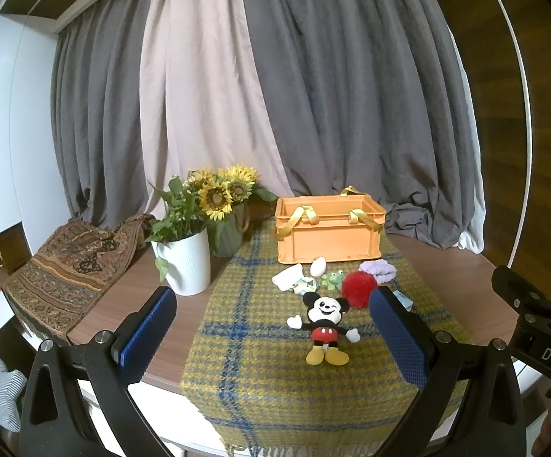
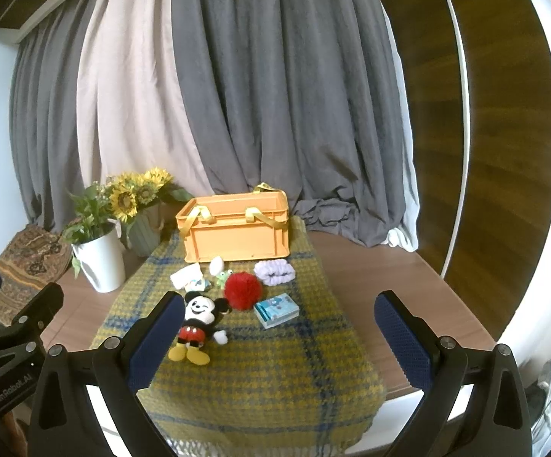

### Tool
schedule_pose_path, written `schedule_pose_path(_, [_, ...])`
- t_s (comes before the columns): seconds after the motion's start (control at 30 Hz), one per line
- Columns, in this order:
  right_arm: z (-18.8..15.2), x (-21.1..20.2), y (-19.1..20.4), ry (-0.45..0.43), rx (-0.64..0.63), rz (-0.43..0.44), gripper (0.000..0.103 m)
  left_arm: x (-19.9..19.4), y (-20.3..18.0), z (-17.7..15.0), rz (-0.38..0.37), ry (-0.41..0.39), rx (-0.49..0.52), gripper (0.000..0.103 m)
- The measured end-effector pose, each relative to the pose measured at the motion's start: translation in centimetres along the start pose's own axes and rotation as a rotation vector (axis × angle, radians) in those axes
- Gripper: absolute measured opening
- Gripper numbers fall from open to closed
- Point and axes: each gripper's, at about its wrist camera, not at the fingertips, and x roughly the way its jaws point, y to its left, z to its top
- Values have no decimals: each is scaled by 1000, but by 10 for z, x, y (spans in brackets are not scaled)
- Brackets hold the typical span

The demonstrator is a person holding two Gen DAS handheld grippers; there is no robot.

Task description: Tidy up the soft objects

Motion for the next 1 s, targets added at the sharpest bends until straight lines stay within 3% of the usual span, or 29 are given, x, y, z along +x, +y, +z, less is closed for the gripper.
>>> schedule_pose_path(1.0, [1, -1, -7, -16, 6, -10, 101, 1, -11, 2, -11, -12, 5, 103])
